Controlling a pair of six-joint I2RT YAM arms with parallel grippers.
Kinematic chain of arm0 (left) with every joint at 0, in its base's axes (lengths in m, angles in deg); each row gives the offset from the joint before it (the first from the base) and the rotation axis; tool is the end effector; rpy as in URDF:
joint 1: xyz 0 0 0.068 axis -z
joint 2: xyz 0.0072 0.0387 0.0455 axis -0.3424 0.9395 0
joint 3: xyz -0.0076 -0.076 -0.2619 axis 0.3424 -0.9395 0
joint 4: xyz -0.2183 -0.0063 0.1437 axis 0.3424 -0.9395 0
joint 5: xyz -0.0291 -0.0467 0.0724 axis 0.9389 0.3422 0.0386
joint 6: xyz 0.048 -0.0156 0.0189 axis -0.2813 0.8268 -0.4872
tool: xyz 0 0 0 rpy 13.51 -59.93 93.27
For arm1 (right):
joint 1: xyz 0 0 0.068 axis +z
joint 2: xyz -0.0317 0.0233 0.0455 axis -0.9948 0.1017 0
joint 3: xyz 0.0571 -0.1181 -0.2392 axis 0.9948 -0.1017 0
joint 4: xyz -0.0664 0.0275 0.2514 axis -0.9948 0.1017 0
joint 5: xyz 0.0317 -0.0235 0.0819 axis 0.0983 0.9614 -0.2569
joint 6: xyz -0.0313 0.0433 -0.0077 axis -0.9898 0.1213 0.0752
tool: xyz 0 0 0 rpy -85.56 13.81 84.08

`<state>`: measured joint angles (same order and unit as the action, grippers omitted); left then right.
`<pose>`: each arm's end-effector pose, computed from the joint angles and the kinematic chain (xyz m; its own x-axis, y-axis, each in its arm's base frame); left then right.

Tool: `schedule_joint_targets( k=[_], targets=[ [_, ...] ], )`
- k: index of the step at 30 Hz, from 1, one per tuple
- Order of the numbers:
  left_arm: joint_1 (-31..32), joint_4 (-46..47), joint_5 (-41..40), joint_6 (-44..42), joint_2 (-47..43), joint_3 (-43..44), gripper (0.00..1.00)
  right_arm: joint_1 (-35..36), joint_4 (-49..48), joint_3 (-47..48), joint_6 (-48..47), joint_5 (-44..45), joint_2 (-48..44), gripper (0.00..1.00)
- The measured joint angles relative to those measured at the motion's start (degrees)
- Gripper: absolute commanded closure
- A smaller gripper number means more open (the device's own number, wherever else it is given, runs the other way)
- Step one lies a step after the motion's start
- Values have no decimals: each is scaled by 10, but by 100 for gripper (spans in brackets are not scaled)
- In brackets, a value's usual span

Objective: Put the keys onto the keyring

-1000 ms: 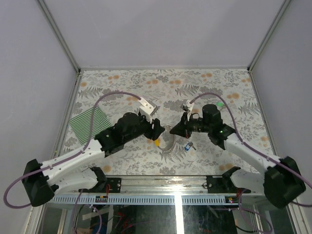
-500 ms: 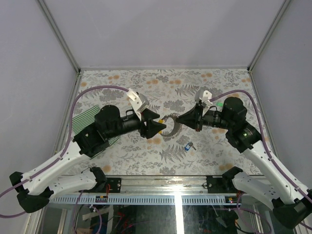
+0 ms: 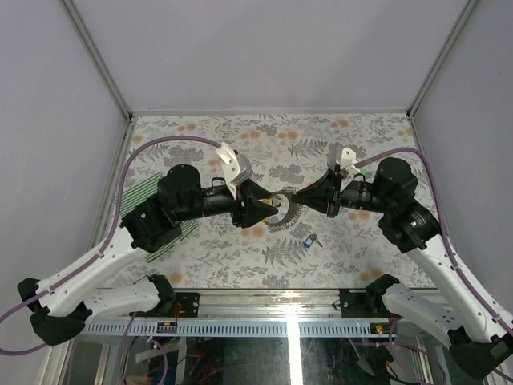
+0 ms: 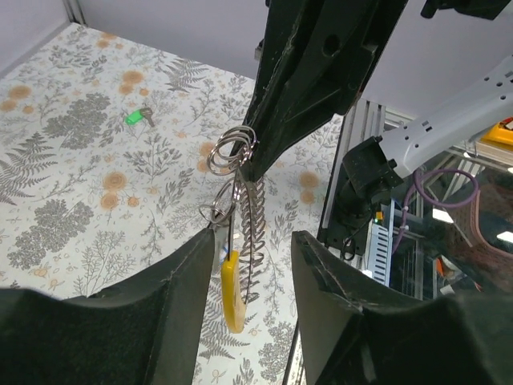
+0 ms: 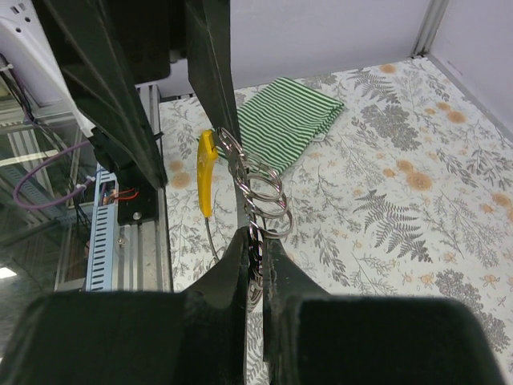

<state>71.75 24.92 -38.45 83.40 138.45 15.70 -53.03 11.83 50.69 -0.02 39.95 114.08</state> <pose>0.1198 -0.1737 0.4177 -0.1215 0.0592 -0.9908 0.9548 0.2798 -0.1003 0.1410 0.1149 0.4070 0.0171 -0.0053 -0.9998 -0.9731 0.2296 -0.0179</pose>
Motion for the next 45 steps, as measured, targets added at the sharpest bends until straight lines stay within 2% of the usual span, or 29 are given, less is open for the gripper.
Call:
schedule_joint_targets(
  k=[4,9,17,22,23,27,31,37,45],
  targets=[
    [0,-15,15,-12,15,6,71,0,1,6,0,-9,0,100],
    [0,-34,34,-29,17,8,76,0,2,16,0,-18,-1,100],
    [0,-50,65,-57,17,26,99,0,9,29,-1,-40,-7,100],
    [0,-50,70,-61,18,33,100,0,17,39,-7,-43,-8,99],
    [0,-50,70,-61,18,33,100,0,18,39,-9,-43,-8,96],
    [0,-50,69,-68,19,33,100,0,25,42,-12,-42,-8,65],
    [0,-65,66,-91,23,33,100,0,35,50,-15,-30,-12,47],
    [0,-71,2,-110,22,24,100,0,44,54,-6,43,-52,44],
    [0,-27,-62,-193,-53,-68,100,0,73,56,33,148,-77,43]
  ],
)
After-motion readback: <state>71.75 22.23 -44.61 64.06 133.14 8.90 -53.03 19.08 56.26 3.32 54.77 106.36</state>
